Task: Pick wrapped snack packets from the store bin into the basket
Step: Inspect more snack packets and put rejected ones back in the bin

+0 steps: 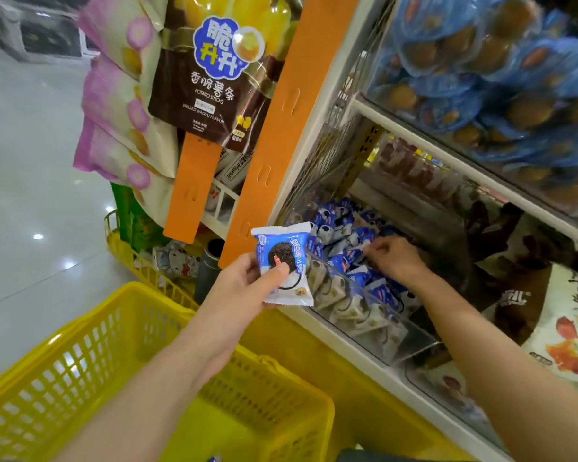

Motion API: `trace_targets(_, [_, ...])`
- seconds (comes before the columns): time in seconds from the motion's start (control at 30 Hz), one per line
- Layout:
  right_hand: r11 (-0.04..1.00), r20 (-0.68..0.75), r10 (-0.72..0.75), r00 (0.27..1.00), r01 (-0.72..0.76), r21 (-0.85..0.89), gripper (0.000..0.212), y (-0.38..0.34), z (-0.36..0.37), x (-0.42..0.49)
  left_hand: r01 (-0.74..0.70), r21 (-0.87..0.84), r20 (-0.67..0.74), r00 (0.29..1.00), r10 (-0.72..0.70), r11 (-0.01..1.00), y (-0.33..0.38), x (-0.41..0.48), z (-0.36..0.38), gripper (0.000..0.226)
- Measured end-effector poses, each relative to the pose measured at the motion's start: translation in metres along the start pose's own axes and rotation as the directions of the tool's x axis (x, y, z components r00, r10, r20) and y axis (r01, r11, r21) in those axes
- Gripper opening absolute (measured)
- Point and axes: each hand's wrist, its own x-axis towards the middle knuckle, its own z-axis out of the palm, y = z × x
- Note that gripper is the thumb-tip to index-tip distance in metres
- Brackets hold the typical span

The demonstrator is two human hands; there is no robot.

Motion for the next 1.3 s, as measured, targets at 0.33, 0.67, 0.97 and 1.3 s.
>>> trace_targets(0.33, [0.990,0.069,-0.055,0.996,0.064,-0.127,0.023,-0.007,0.010,0.019,-0.020,0.008,-0.015,1.000,0.020,1.000,-0.004,0.010,0.003,0.016])
trace_targets(0.67, [0.899,-0.205,-0.134,0.970,0.206,0.386,0.002,-0.024,-0.039,-0.024,-0.070,0.037,-0.064,0.995,0.072,0.997,-0.006,0.003,-0.001,0.025])
trace_targets(0.97, [0.806,0.145,-0.372,0.917,0.242,0.540,0.007,-0.043,-0.019,-0.112,0.095,-0.285,0.026,0.995,-0.092,0.954,-0.001,-0.009,-0.002,0.048])
trace_targets(1.3, [0.908,0.214,-0.353,0.911,0.278,0.314,0.052,-0.058,0.008,-0.129,0.163,0.103,0.063,0.983,-0.170,0.981,0.004,-0.025,0.002,0.030])
